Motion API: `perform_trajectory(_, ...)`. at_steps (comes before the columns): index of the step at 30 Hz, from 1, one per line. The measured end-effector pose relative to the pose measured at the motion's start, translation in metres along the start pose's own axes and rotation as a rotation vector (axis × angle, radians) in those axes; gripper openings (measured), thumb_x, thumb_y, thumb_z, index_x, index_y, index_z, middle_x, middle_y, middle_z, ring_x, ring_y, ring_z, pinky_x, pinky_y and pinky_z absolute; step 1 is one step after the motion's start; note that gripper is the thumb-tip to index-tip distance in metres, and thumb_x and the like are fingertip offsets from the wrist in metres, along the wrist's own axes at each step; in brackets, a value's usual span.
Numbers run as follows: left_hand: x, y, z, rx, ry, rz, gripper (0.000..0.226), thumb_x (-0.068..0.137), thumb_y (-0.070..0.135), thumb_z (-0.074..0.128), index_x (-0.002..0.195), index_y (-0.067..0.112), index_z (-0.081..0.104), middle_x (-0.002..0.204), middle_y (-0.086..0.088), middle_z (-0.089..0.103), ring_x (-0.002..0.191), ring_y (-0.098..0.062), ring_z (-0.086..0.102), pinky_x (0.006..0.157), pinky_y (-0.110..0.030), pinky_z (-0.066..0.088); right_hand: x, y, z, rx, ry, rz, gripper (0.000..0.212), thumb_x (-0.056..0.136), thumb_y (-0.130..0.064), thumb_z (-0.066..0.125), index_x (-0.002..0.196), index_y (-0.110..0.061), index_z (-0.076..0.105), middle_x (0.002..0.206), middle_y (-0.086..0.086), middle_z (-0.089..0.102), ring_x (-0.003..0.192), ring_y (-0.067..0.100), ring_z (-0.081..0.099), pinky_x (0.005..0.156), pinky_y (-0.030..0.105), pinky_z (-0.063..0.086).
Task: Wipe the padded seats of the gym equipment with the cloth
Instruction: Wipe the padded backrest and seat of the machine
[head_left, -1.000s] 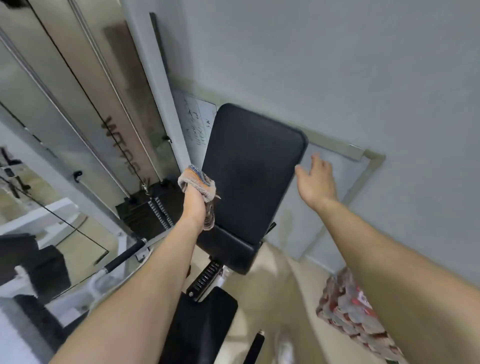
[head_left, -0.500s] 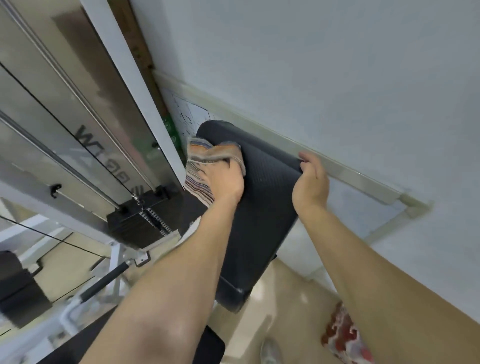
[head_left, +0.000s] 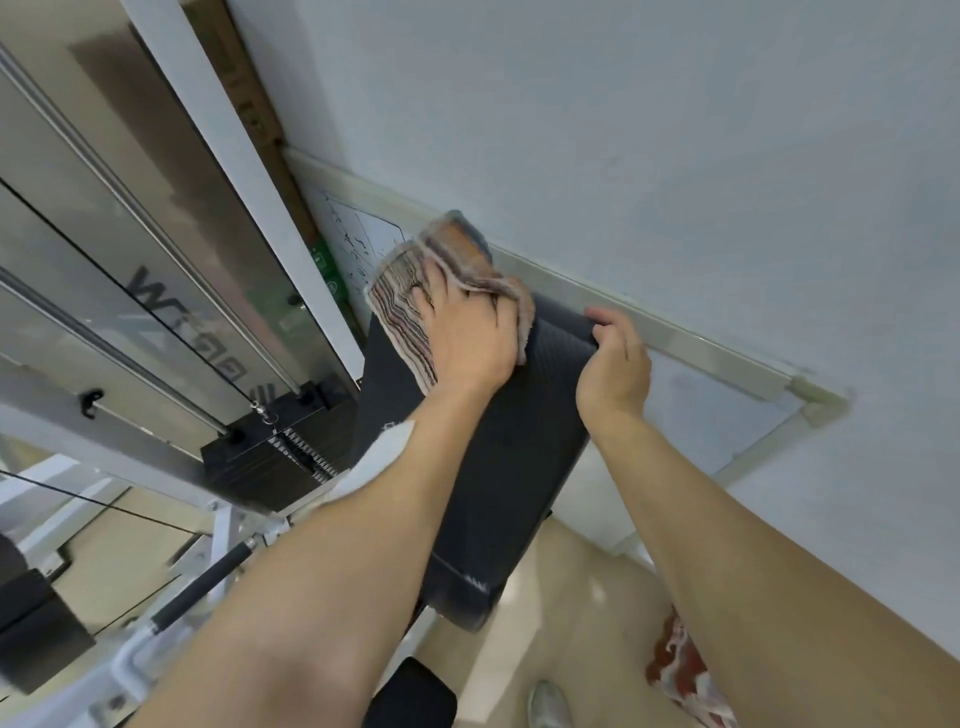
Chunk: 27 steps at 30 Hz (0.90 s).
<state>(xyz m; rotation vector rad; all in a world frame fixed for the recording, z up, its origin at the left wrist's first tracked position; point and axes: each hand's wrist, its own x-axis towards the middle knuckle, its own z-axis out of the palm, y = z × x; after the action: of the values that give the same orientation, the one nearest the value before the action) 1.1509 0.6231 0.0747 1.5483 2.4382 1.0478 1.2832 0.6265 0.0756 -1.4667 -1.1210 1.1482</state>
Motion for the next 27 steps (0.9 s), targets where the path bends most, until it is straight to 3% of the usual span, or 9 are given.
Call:
perform_trajectory(4,-0.06,-0.006,0.018,0.06,-0.056,0.366,0.072,0.097,0.032,0.041,0.159,0.017,0.007,0.166,-0.012,0.007,0.154,-0.032,-0.005,0.123,-0.06,0.007,0.001,0.006,-0.002,0.131,0.011,-0.002,0.037,0.085,-0.025,0.041,0.111,-0.024,0.068,0.107,-0.014,0.064,0.093,-0.011,0.056,0.082,0.01,0.04)
perform_trajectory(8,-0.065,-0.036,0.02,0.262,-0.101,0.623,0.07,0.094,0.037,0.048,0.155,0.008,0.028,0.161,-0.016,0.027,0.153,-0.033,0.011,0.119,-0.059,0.026,0.005,0.011,-0.006,0.109,-0.037,0.01,0.036,0.098,-0.023,0.039,0.128,-0.024,0.059,0.123,-0.009,0.06,0.112,0.003,0.054,0.103,0.024,0.038)
perform_trajectory(12,-0.001,-0.043,-0.011,0.178,-0.036,0.275,0.063,0.093,0.03,0.038,0.152,0.007,0.038,0.157,-0.014,0.037,0.149,-0.03,0.026,0.123,-0.051,0.021,0.004,0.009,-0.011,-0.082,-0.068,-0.009,0.041,0.104,-0.032,0.034,0.141,-0.022,0.05,0.143,-0.003,0.051,0.132,0.014,0.044,0.114,0.033,0.031)
perform_trajectory(15,0.033,-0.02,-0.02,0.357,-0.012,0.146,0.06,0.091,0.034,0.021,0.121,0.009,0.067,0.128,-0.013,0.062,0.127,-0.034,0.05,0.114,-0.051,0.03,0.004,0.004,-0.019,-0.041,-0.025,0.071,0.041,0.106,-0.031,0.033,0.141,-0.02,0.051,0.143,-0.003,0.051,0.133,0.015,0.044,0.113,0.031,0.031)
perform_trajectory(17,0.021,0.01,-0.013,0.409,-0.055,0.324,0.053,0.09,0.034,0.024,0.101,0.015,0.073,0.105,-0.007,0.069,0.105,-0.032,0.061,0.104,-0.047,0.036,0.007,-0.003,-0.026,0.002,0.006,0.109,0.041,0.103,-0.033,0.035,0.134,-0.019,0.057,0.137,0.001,0.057,0.129,0.019,0.049,0.112,0.034,0.035)
perform_trajectory(19,-0.006,0.03,0.001,0.334,-0.133,0.638,0.041,0.092,0.033,0.035,0.093,0.015,0.072,0.093,-0.005,0.069,0.09,-0.031,0.063,0.091,-0.043,0.041,0.011,-0.01,-0.034,0.02,0.05,0.119,0.041,0.093,-0.042,0.038,0.12,-0.023,0.063,0.128,0.004,0.063,0.121,0.024,0.055,0.109,0.04,0.039)
perform_trajectory(22,-0.014,0.029,0.004,0.287,-0.284,0.932,0.039,0.097,0.037,0.039,0.102,0.015,0.071,0.102,-0.004,0.07,0.093,-0.029,0.063,0.086,-0.042,0.045,0.018,-0.017,-0.044,-0.006,0.099,0.099,0.038,0.088,-0.045,0.039,0.11,-0.028,0.064,0.12,0.001,0.066,0.114,0.023,0.058,0.107,0.045,0.041)
perform_trajectory(25,0.027,0.008,-0.015,0.313,-0.303,0.811,0.05,0.096,0.046,0.027,0.108,0.021,0.069,0.102,-0.003,0.071,0.097,-0.028,0.063,0.082,-0.041,0.047,0.021,-0.022,-0.042,-0.023,0.074,0.059,0.036,0.084,-0.046,0.039,0.104,-0.03,0.063,0.114,-0.002,0.066,0.112,0.023,0.059,0.105,0.042,0.042)
perform_trajectory(27,0.056,-0.014,-0.029,0.351,-0.191,0.574,0.056,0.09,0.044,0.021,0.089,0.015,0.068,0.093,-0.009,0.07,0.094,-0.031,0.062,0.082,-0.041,0.044,0.018,-0.025,-0.034,-0.047,0.011,0.023,0.035,0.083,-0.045,0.038,0.101,-0.028,0.063,0.106,-0.004,0.065,0.108,0.022,0.06,0.099,0.038,0.045)
